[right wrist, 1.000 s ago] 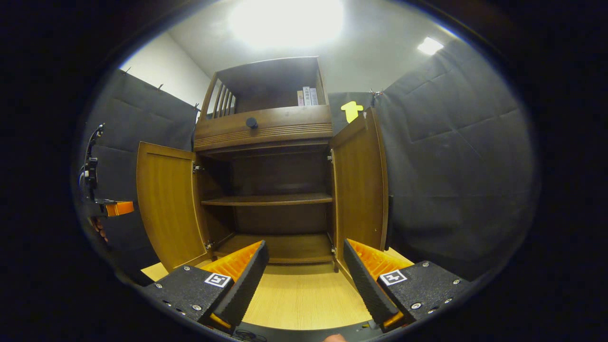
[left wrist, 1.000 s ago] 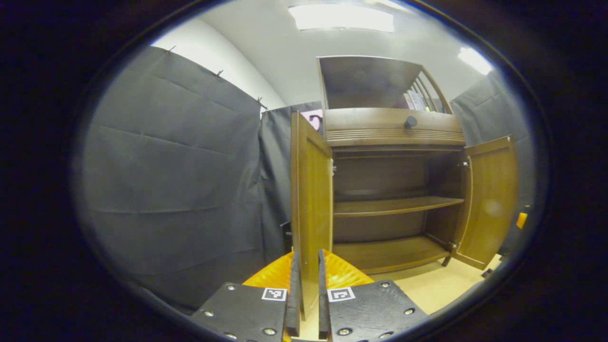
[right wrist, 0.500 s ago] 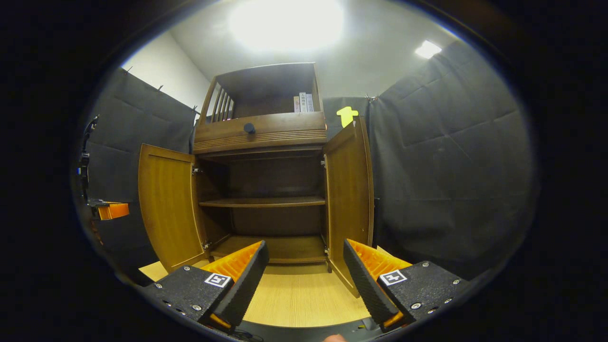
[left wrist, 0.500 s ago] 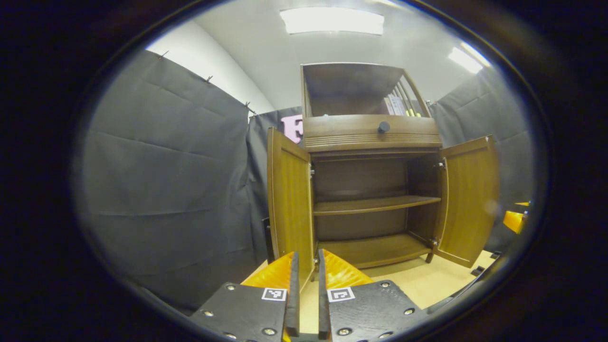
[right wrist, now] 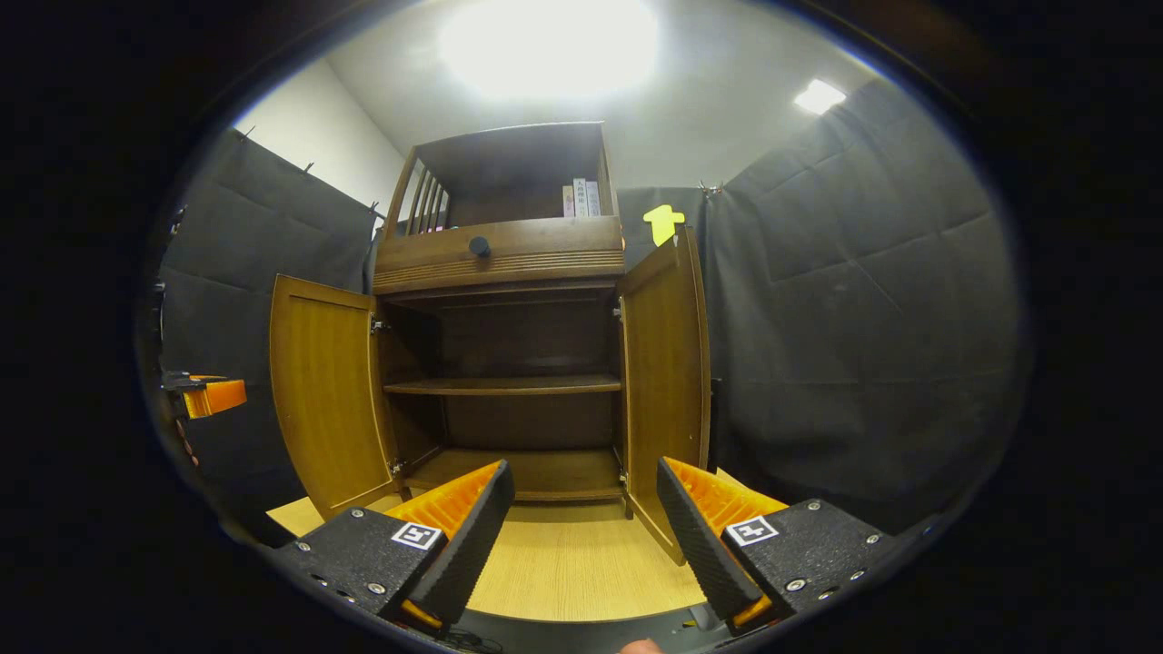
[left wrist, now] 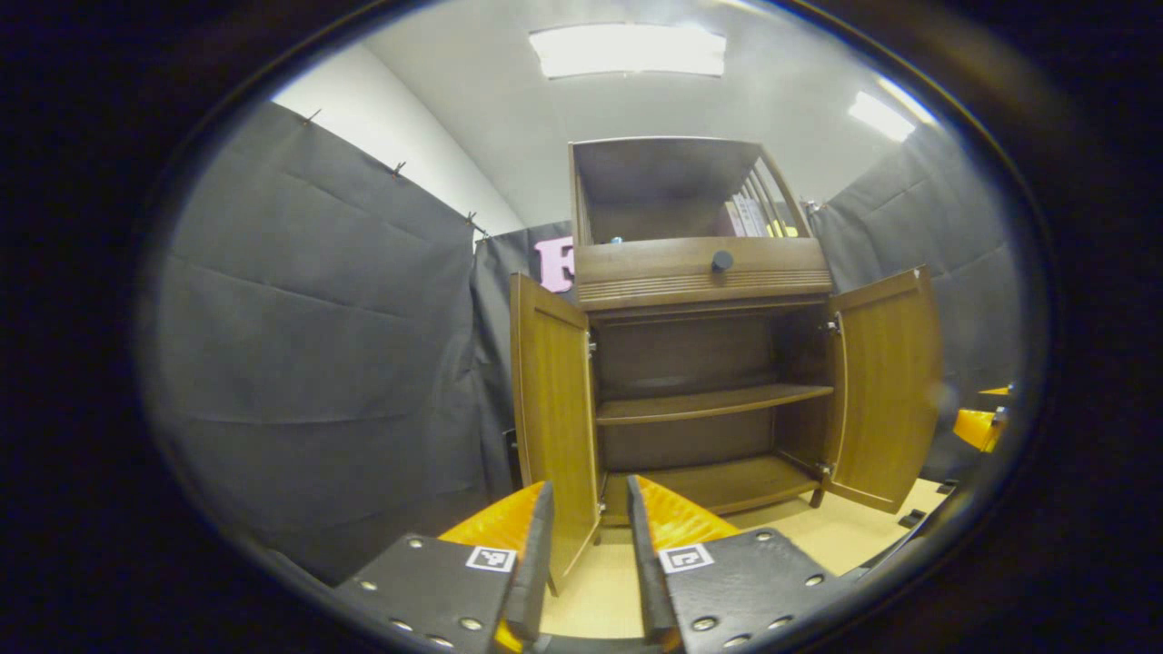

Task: Open the right door of the double-door shoe cabinet with the right hand, and open the left door with the left hand.

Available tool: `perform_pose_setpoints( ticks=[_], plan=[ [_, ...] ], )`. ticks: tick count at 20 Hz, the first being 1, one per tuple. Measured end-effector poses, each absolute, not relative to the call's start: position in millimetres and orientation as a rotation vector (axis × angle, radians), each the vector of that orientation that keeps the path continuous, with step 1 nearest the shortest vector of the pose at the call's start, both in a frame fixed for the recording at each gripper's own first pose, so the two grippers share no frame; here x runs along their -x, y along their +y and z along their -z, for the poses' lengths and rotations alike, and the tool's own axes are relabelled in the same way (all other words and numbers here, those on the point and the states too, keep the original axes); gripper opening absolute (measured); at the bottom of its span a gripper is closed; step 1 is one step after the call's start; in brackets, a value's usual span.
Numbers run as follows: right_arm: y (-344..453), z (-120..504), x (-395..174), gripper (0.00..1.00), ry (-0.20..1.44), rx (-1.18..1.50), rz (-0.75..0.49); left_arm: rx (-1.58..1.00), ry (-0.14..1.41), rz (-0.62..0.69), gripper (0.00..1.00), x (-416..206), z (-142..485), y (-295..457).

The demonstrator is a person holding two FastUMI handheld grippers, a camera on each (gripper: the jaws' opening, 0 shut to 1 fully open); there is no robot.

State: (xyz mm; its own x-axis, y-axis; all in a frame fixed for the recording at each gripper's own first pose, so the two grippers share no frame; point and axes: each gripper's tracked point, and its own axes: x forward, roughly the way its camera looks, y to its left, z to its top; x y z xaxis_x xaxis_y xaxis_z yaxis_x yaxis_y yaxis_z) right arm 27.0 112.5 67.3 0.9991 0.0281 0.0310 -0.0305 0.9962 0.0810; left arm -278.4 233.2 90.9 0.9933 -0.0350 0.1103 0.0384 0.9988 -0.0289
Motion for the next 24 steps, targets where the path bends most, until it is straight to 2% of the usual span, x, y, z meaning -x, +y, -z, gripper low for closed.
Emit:
perform_pose_setpoints(
  ticks=[5,7,8,9,10,11,13,14,15,16,23,24],
  plan=[
    [113,-67,-28,0.96,-0.029,-0.081,-0.044,0.026,-0.127,0.017,0.99,284,-94,237],
    [114,-67,-28,0.98,-0.028,-0.082,-0.048,0.019,-0.124,0.016,0.99,284,-93,235],
    [113,-67,-28,0.98,-0.029,-0.083,-0.046,0.019,-0.124,0.016,0.94,284,-93,234],
    [114,-67,-28,0.98,-0.029,-0.083,-0.047,0.019,-0.120,0.017,0.99,285,-93,233],
    [114,-67,-28,0.98,-0.030,-0.083,-0.046,0.020,-0.117,0.019,0.99,284,-92,232],
    [114,-67,-29,0.98,-0.029,-0.083,-0.046,0.021,-0.115,0.022,0.94,284,-91,230],
    [114,-66,-29,0.98,-0.028,-0.081,-0.044,0.017,-0.116,0.024,0.94,284,-92,228],
    [114,-67,-29,0.98,-0.029,-0.082,-0.044,0.016,-0.120,0.024,0.99,284,-94,227],
    [114,-67,-29,0.98,-0.029,-0.083,-0.043,0.017,-0.124,0.025,0.99,285,-95,227],
    [113,-67,-30,0.98,-0.030,-0.083,-0.041,0.018,-0.125,0.026,0.94,285,-95,226],
    [113,-66,-32,0.98,-0.033,-0.088,-0.032,0.005,-0.135,0.026,0.94,288,-95,226],
    [114,-67,-32,0.96,-0.032,-0.088,-0.033,0.006,-0.135,0.024,0.99,289,-94,226]
  ],
)
